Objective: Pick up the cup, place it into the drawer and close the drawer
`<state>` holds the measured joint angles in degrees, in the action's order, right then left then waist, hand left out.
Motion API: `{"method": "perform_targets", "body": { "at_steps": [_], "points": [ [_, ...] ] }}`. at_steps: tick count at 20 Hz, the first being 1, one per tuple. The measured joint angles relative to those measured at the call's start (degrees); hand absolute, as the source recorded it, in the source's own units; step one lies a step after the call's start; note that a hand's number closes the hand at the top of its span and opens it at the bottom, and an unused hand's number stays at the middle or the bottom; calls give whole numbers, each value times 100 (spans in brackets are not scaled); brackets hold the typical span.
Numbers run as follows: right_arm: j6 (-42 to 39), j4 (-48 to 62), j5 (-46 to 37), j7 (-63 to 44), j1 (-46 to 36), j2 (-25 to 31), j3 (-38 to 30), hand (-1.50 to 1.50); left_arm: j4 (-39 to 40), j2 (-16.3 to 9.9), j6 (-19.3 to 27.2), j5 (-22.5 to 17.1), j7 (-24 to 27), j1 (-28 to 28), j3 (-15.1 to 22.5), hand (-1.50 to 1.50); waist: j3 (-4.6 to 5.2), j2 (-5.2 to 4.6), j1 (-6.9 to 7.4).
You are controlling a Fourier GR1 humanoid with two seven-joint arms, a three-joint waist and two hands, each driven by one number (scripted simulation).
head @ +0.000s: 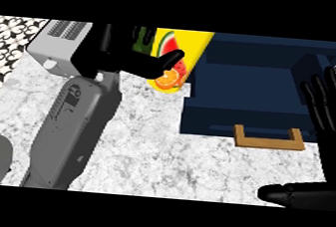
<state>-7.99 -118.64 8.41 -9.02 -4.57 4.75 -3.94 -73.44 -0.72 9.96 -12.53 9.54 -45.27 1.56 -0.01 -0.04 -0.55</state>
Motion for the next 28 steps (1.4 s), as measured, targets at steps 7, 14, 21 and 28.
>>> {"method": "perform_targets", "body": {
  "at_steps": [7,14,21,28],
  "points": [
    [-59,83,162,-41,-100,104,-175,-150,1000,54,437,-36,7,-876,270,150,0,-7,-27],
    [-129,265,142,89,-149,118,-172,-150,2173,68,835,-372,232,-1707,554,150,-1,-20,-79],
    [-196,258,170,178,-109,132,-182,-150,3390,71,1053,-869,673,-2349,813,150,-2,-38,-162],
    [-220,355,206,163,-244,148,-177,-150,4195,71,1291,-1522,882,-2702,1551,150,-4,-66,-287]
  ]
}}
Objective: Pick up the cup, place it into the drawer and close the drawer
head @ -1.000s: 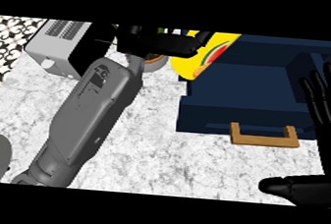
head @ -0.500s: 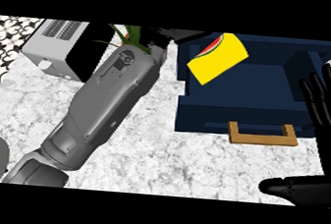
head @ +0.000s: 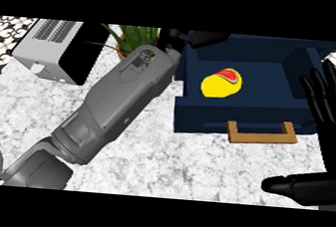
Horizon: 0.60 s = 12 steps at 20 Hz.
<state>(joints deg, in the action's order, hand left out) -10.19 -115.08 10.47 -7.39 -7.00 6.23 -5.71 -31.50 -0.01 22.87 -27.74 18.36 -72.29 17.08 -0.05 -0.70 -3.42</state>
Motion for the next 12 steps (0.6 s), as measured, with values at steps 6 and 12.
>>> {"method": "perform_targets", "body": {
  "at_steps": [6,12],
  "points": [
    [-81,30,27,69,42,14,14,-150,441,1,48,-341,164,-129,620,150,-2,-18,-80],
    [-109,133,23,86,-87,-9,93,-150,829,0,209,-474,8,-363,1146,-150,-5,-48,-188]
  ]
}}
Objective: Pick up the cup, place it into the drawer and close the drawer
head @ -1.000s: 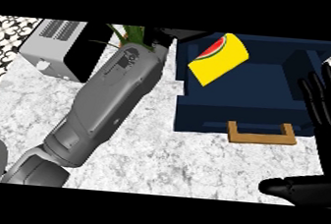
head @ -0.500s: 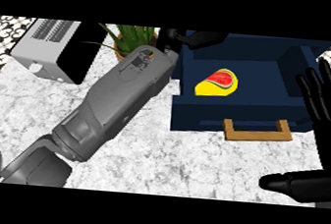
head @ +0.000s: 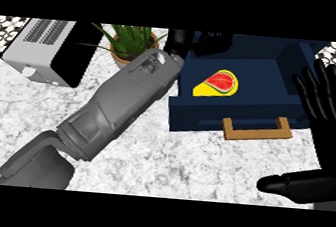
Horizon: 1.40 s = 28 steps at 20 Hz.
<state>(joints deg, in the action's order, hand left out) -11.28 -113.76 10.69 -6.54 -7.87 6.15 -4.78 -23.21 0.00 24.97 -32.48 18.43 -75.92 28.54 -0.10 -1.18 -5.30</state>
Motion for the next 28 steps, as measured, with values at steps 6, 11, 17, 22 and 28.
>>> {"method": "perform_targets", "body": {
  "at_steps": [6,11,17,22,28],
  "points": [
    [-17,51,83,61,-100,-37,-6,-150,88,0,210,-116,-85,-19,455,-150,-1,-18,-61],
    [-57,-34,284,-24,-131,-46,-27,-150,-39,0,223,-469,114,-28,439,-150,1,-29,-110],
    [-127,-151,621,-231,-82,-26,-76,-150,-398,0,36,-971,602,30,254,-150,5,15,37],
    [-250,-307,795,-280,59,73,-167,150,-658,-39,-171,-1192,720,106,-42,-150,7,76,280],
    [-770,-502,629,-199,390,527,-218,150,-1409,-374,-140,-1245,584,613,-288,-150,10,145,519]
  ]
}}
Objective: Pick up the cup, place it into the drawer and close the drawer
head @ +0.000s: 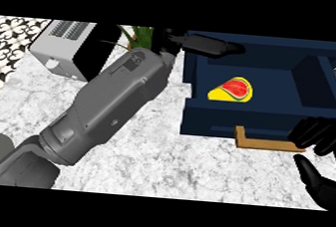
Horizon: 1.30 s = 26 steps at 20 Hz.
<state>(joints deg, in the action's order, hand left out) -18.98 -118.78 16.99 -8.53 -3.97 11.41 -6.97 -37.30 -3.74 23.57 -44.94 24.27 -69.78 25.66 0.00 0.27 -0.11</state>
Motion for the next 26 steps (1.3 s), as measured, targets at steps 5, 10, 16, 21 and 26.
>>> {"method": "perform_targets", "body": {
  "at_steps": [5,10,16,21,26],
  "points": [
    [-212,-146,-585,72,243,212,177,150,-960,-483,148,-66,-240,745,-125,-150,2,32,129],
    [-285,-72,-1133,70,232,345,353,150,-2124,-1180,48,-109,-468,1838,-173,-150,2,34,203],
    [-229,285,-1727,61,74,368,510,150,-3645,-1917,-9,-170,-756,3213,-323,-150,0,15,187],
    [-201,649,-2824,510,-69,549,955,150,-4263,-2272,-356,-248,-700,4101,-503,-150,1,-5,182],
    [66,1331,-4158,1256,-139,832,1441,150,-4488,-2540,-805,-340,-525,4725,-751,-150,0,-27,179]
  ]
}}
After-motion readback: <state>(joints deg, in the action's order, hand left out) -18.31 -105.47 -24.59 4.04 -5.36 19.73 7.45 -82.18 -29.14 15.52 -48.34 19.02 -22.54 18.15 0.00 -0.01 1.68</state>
